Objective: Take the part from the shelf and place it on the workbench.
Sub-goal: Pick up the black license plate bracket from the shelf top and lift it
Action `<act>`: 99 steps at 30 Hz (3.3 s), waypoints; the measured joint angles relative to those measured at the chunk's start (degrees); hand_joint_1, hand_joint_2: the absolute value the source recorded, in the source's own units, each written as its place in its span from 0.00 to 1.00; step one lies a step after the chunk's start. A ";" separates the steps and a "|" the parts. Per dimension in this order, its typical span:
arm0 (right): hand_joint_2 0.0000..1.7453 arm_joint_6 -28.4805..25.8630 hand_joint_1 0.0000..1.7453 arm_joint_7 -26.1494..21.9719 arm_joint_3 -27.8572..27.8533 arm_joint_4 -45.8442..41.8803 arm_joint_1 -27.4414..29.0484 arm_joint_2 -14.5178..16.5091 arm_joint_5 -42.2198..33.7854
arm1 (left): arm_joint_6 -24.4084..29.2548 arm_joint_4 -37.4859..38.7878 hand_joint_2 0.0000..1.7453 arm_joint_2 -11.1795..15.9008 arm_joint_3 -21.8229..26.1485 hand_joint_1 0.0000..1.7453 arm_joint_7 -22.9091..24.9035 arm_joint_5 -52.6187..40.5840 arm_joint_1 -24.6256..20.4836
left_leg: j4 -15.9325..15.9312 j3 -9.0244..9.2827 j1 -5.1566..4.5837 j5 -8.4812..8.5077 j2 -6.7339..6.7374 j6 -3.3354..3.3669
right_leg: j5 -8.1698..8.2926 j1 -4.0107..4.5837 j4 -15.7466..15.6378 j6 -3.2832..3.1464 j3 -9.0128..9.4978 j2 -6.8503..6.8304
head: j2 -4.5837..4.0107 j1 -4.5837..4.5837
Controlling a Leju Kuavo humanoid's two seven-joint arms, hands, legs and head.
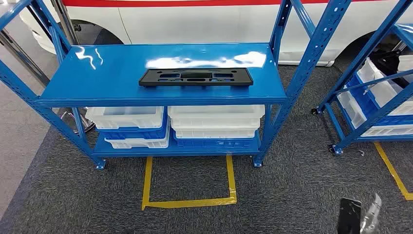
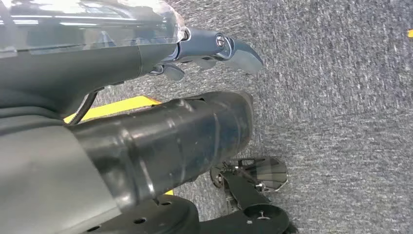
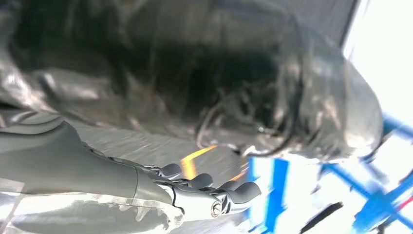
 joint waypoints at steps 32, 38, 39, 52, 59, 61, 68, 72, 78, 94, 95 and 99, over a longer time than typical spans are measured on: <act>1.00 -8.99 0.00 8.15 60.64 0.48 -8.66 -2.50 12.76 | -8.41 0.26 0.00 0.09 -4.52 0.00 -3.53 -6.62 -1.26 | 0.63 -0.38 -0.08 -0.11 -0.07 0.30 | 0.26 -0.14 -0.07 0.41 -0.25 -0.05 | 0.00 0.00; 1.00 -10.74 0.00 8.56 64.48 0.28 -8.98 -2.69 12.59 | -9.52 0.29 0.00 0.10 -4.52 0.00 -4.01 -6.24 -1.39 | -0.95 -0.19 0.50 1.11 0.02 1.94 | -1.64 0.06 2.84 1.40 -1.72 0.23 | 0.00 0.04; 1.00 -10.82 0.00 8.61 64.85 0.27 -8.96 -2.78 12.59 | -9.63 0.30 0.00 0.10 -4.52 0.00 -4.03 -6.22 -1.41 | -1.09 -0.21 0.49 1.27 0.06 2.11 | -3.35 -0.01 6.06 1.46 -3.25 0.39 | 0.00 0.04; 1.00 -10.68 0.00 8.47 66.26 0.31 -8.88 -3.83 11.65 | -9.65 0.58 0.00 0.10 -4.51 0.00 -4.20 -6.01 -1.50 | 0.51 -0.18 0.14 -0.84 -0.44 -0.23 | 1.41 0.31 -0.91 -0.81 -1.35 0.30 | 0.00 -0.02; 1.00 -10.65 0.00 8.29 66.50 0.33 -8.78 -3.84 11.54 | -9.66 0.60 0.00 0.14 -4.50 0.00 -4.17 -6.00 -1.00 | 13.81 -9.02 1.08 -2.86 -2.09 -1.65 | 0.33 -0.22 -1.11 -1.39 0.24 1.39 | 0.00 -0.08; 1.00 -10.65 0.00 8.28 66.50 0.33 -8.78 -3.84 11.54 | -9.66 0.64 0.00 0.16 -4.50 0.00 -4.16 -5.99 -0.95 | 6.56 -6.47 1.33 1.89 -2.22 -1.87 | -0.48 -0.40 -0.74 -0.72 0.88 1.80 | 0.00 -0.09; 1.00 -10.80 0.00 8.28 66.50 0.37 -8.63 -3.94 12.01 | -9.61 0.81 0.00 0.25 -4.50 0.00 -4.09 -5.89 -1.09 | 1.13 -3.90 1.10 2.16 -2.53 0.64 | -2.83 -0.40 2.01 1.37 -0.04 1.59 | 0.00 -0.18; 1.00 -10.99 0.00 8.53 66.42 0.57 -8.36 -4.46 13.27 | -9.61 0.81 0.00 0.26 -4.50 0.00 -4.09 -5.84 -1.18 | 1.05 -3.18 0.63 1.52 -2.36 1.73 | -7.32 -0.31 15.33 1.46 -7.79 1.20 | 0.00 -0.17; 1.00 -11.63 0.00 9.04 66.09 0.70 -8.04 -5.46 14.71 | -9.70 0.96 0.00 0.12 -4.50 0.00 -4.08 -5.76 -1.10 | 0.98 -1.19 -0.34 -0.14 -2.36 1.68 | 2.45 1.47 1.97 -1.91 -3.96 0.83 | 0.00 -0.34; 1.00 -11.42 0.00 9.80 63.51 -0.46 -6.08 -8.22 18.35 | -9.68 1.23 0.00 0.56 -4.49 0.00 -3.95 -5.47 -0.81 | 2.00 -4.92 1.62 2.96 -2.53 -1.81 | -0.91 -0.17 -0.40 0.11 0.73 1.56 | 0.00 -0.84; 1.00 -11.39 0.00 9.80 63.41 -0.58 -6.04 -8.27 18.42 | -9.68 1.27 0.00 0.58 -4.49 0.00 -3.93 -5.47 -0.83 | 1.88 -4.93 1.43 2.65 -2.60 -1.24 | -1.02 -0.09 -0.34 0.44 0.66 1.60 | 0.00 -0.91; 1.00 -11.38 0.00 9.80 63.14 -1.05 -6.01 -8.45 18.56 | -9.65 1.27 0.00 0.66 -4.48 0.00 -3.95 -5.47 -0.84 | 1.37 -4.37 1.43 2.40 -2.61 0.68 | -3.18 -0.48 2.85 1.38 -0.49 1.33 | 0.00 -0.78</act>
